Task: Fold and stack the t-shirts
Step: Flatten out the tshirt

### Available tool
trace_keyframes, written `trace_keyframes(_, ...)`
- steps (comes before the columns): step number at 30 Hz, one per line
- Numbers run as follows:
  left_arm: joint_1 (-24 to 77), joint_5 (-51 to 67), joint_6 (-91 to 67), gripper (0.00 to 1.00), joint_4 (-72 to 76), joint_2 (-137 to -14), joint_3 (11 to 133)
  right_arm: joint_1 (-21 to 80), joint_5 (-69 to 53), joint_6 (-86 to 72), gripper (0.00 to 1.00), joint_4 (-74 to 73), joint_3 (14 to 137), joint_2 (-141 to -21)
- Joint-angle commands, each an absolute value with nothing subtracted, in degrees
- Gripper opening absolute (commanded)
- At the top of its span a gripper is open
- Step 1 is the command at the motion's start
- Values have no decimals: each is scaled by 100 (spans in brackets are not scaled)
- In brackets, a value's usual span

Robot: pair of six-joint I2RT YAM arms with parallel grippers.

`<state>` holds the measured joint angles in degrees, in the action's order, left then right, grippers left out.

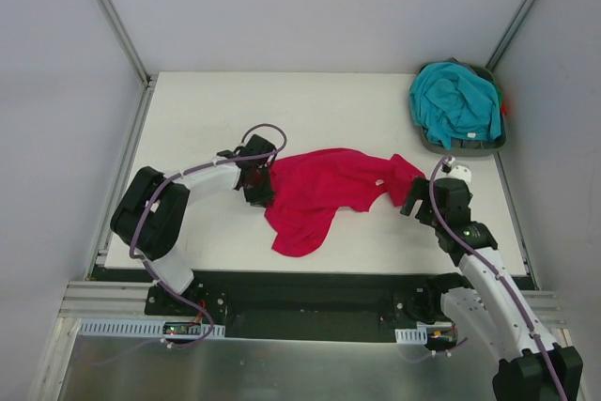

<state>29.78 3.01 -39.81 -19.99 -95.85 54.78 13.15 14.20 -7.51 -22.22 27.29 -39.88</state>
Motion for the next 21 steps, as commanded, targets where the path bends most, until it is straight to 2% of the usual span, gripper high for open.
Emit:
trace_keyframes(1,3085,-298,-4253,15,-2698,-9704,5537,1274,1643,-957,96,-2241,2760,-4043)
trace_keyframes(5,3085,-422,-4342,0,-2821,-9309,5485,1222,1626,-1195,96,-2250,2777,-4236)
trace_keyframes(14,3085,-720,-4184,0,-3006,-7728,5283,1134,1416,-1257,96,-2847,3331,-4957)
trace_keyframes(21,3067,-1853,-4104,0,-3313,-6400,5019,1037,1257,-1459,97,-3155,3392,-4633)
